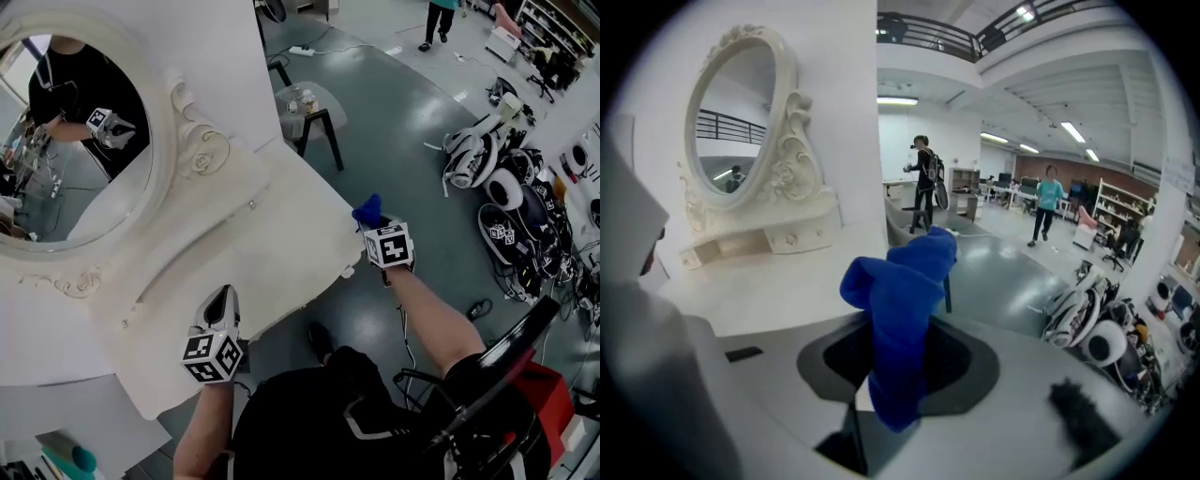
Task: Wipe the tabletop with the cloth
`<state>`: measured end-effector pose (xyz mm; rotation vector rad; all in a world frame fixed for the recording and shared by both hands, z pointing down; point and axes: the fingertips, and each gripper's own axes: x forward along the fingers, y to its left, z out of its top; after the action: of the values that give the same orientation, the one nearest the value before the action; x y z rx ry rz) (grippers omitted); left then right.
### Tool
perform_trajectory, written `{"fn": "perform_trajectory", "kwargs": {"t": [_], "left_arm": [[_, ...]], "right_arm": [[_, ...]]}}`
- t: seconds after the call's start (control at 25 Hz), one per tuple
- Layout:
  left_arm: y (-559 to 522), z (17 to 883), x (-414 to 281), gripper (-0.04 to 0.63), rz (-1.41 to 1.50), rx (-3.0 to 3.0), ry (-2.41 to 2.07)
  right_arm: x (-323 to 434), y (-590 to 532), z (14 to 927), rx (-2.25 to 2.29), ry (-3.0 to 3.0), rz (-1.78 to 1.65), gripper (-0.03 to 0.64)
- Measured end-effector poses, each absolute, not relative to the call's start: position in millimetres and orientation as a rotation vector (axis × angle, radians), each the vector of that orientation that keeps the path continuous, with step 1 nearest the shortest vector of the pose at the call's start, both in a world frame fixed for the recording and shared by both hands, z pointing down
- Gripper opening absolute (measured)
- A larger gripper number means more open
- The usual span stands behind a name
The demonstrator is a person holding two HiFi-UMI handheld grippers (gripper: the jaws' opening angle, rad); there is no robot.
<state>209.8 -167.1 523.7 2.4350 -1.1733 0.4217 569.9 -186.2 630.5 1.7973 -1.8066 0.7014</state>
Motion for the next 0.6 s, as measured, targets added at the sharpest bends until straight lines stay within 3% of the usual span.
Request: {"fn": "perform_trajectory", "kwargs": {"t": [0.6], "left_arm": [[-140,446,77,0.009,0.207,2.476,-1.383]], "right_arm": [[350,-200,440,1.689,-2.389,0.407,0.126]]}}
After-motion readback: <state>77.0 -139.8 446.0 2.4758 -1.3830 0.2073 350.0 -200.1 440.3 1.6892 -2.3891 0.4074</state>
